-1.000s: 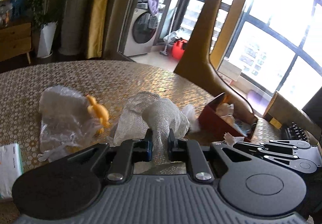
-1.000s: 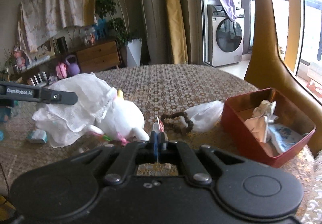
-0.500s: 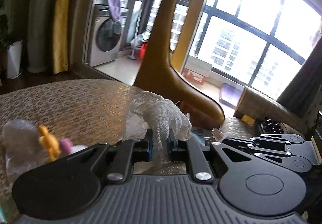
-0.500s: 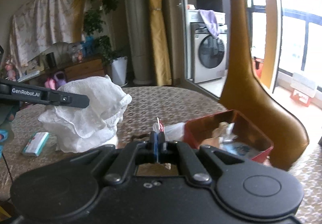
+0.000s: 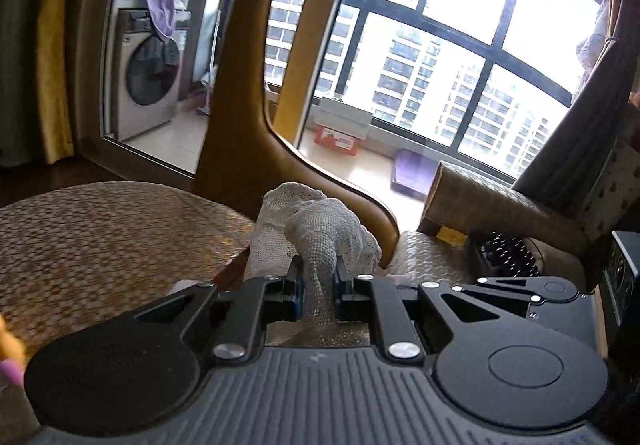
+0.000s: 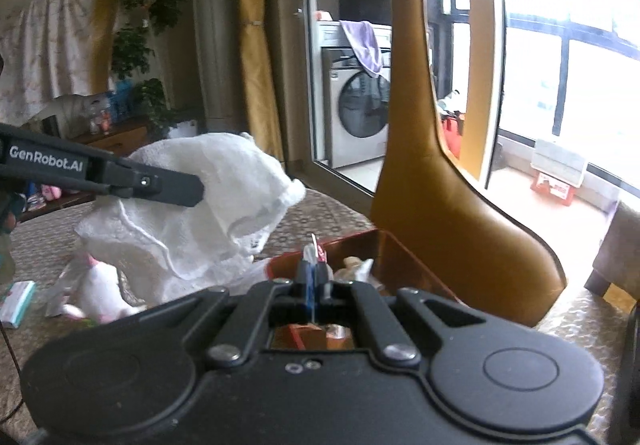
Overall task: Organize soft objects
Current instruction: 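Carry the mesh cloth and tea bag over the red box with both tools, then lower both items into the red box and open both tools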
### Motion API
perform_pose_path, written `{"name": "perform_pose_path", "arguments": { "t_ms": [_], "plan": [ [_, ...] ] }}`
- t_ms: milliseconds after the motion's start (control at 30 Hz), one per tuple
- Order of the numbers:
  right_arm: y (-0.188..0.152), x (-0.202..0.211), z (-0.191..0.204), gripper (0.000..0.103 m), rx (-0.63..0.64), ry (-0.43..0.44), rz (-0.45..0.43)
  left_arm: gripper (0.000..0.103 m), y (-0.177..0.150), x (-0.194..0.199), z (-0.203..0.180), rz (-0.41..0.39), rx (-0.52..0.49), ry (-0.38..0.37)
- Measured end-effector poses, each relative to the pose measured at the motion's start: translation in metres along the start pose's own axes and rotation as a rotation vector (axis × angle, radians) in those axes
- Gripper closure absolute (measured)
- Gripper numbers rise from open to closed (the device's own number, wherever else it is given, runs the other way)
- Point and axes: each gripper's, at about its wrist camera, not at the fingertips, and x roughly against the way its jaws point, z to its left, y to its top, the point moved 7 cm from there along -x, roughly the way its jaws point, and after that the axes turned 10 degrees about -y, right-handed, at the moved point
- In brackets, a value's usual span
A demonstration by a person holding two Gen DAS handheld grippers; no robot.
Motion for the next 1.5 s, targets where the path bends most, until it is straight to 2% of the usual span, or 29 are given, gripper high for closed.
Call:
{"name": "perform_pose_path", "arguments": {
  "t_ms": [400,600,967,1100,1233,1367,1500],
  "plan": [
    [0.005,-0.052,-0.038,0.102,-0.025,-0.093,0.027,0.089,0.028,-0.095,0.004,0.015,0.094,-0.107],
    [0.000,-0.080,-0.048,0.102,-0.033,-0.115,0.062,0.089,0.031,-0.134,0.015,0.024,0.126,-0.129],
    [-0.029,-0.119,-0.041,0.102,-0.045,-0.127,0.151,0.089,-0.010,-0.185,0.063,0.123,0.165,-0.065],
    [-0.037,-0.131,-0.039,0.102,-0.051,-0.136,0.177,0.089,-0.021,-0.194,0.073,0.168,0.125,-0.010],
    [-0.041,-0.139,-0.039,0.102,-0.059,-0.141,0.205,0.089,-0.025,-0.200,0.078,0.204,0.097,0.009],
    [-0.047,-0.144,-0.039,0.097,-0.068,-0.137,0.234,0.089,-0.032,-0.209,0.078,0.268,0.012,0.064],
    [-0.050,-0.150,-0.036,0.091,-0.059,-0.135,0.255,0.089,-0.039,-0.214,0.082,0.317,-0.008,0.071]
  ]
}}
